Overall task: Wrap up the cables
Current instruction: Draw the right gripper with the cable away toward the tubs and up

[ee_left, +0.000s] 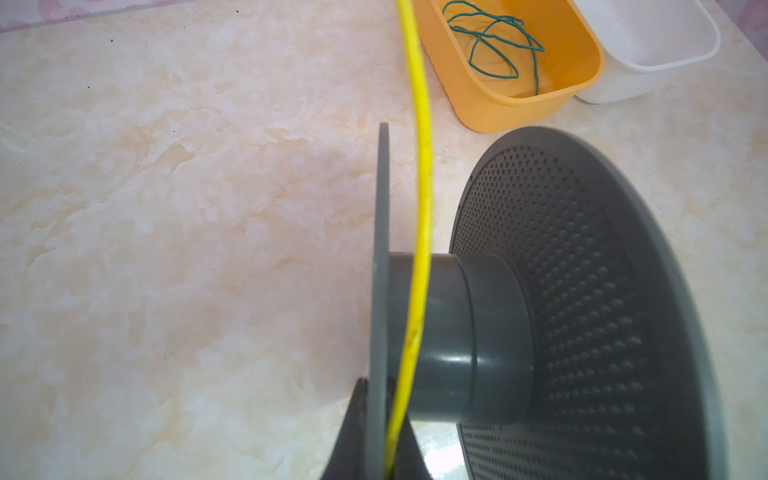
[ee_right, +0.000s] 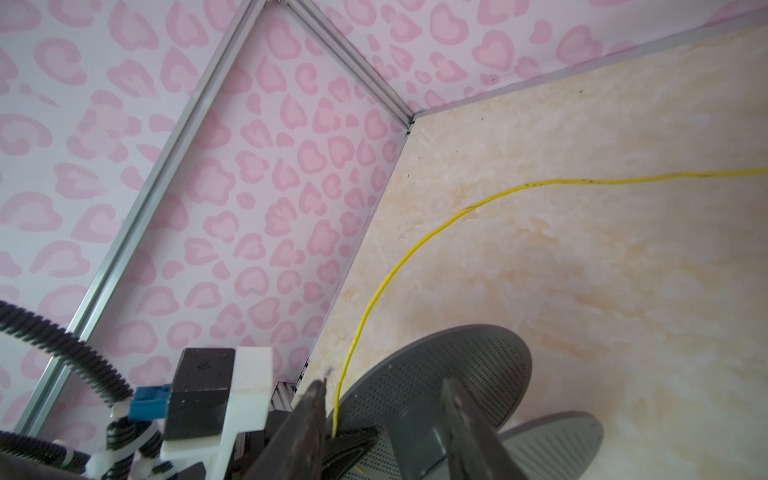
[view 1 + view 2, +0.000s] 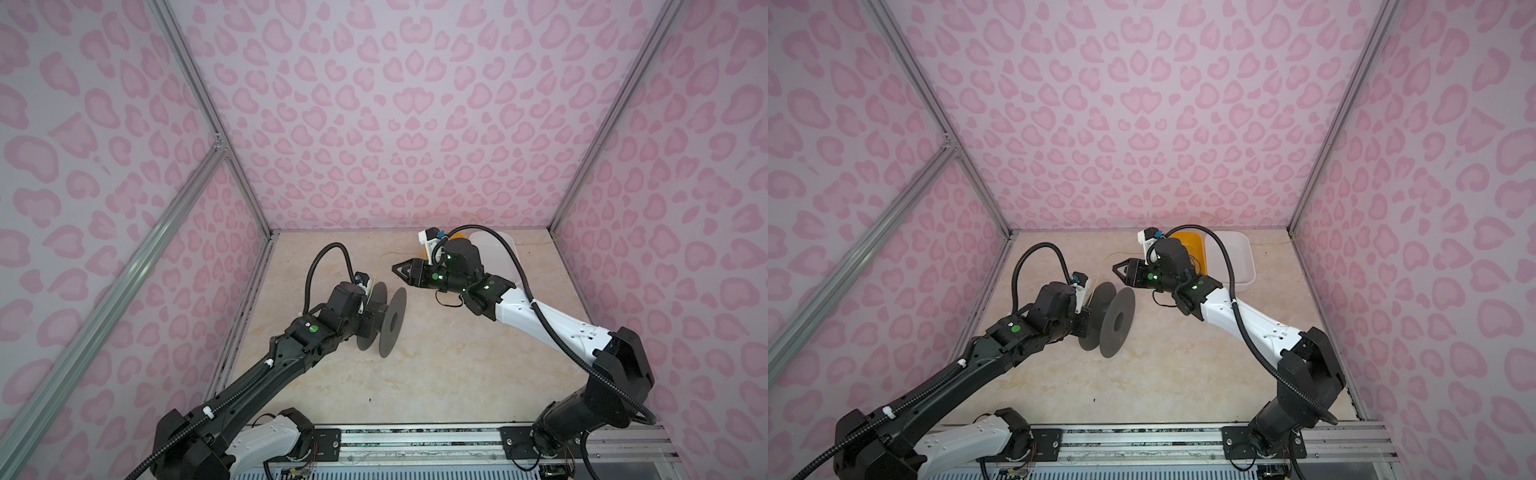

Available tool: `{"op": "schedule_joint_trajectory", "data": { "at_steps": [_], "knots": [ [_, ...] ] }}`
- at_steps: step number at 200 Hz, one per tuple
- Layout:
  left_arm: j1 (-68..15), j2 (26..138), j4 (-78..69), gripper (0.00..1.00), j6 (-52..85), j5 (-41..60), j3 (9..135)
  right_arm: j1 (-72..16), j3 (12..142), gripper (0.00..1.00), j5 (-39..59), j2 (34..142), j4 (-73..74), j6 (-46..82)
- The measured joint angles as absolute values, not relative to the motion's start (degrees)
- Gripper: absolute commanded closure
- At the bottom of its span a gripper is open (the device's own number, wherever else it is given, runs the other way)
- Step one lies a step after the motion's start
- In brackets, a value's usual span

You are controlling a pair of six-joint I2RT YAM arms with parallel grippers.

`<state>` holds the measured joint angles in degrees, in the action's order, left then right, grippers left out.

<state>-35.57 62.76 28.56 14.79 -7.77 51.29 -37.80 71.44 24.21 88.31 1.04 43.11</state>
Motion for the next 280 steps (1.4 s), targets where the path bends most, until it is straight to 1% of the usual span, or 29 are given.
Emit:
{"op": "schedule_joint_trajectory", "data": {
  "at_steps": [34,61,82,118,170,183,197,210,249,265,280],
  "knots": [
    [-35.6,62.4,30.3,0.96,13.7,-7.8,52.0,-30.7,68.8,0.33,23.6,83.5,-0.4,43.1],
    [-35.7,62.1,30.7,0.96,13.5,-7.7,52.0,-23.6,67.3,0.30,22.0,83.9,-0.3,45.2],
    [-35.8,61.7,30.9,0.96,13.5,-7.4,52.1,-19.7,66.8,0.29,21.0,87.3,0.3,49.0],
    [-36.1,61.3,31.6,0.96,13.5,-7.5,52.6,-16.0,67.1,0.29,21.3,93.6,2.9,54.7],
    [-36.5,60.1,33.1,0.96,13.6,-7.5,52.6,-11.3,73.3,0.31,22.7,100.4,3.9,56.5],
    [-36.5,59.7,33.4,0.96,13.7,-7.5,52.6,-9.9,75.4,0.36,22.8,102.1,4.0,56.4],
    [-36.6,59.4,33.5,0.96,13.7,-7.5,52.6,-8.4,77.8,0.38,23.0,104.7,4.3,56.4],
    [-36.6,59.2,33.8,0.96,13.7,-7.6,52.6,-7.3,80.0,0.45,23.5,107.4,4.1,56.4],
    [-36.6,58.8,34.3,0.96,13.9,-7.5,52.6,-5.3,86.8,0.52,25.2,113.4,4.0,56.9],
    [-36.6,58.6,34.7,0.96,14.0,-7.5,52.6,-4.8,90.3,0.61,25.5,115.5,3.9,56.8],
    [-36.8,58.3,35.0,0.96,14.0,-7.5,52.6,-4.2,94.0,0.66,25.7,117.6,3.5,56.9]
  ]
}}
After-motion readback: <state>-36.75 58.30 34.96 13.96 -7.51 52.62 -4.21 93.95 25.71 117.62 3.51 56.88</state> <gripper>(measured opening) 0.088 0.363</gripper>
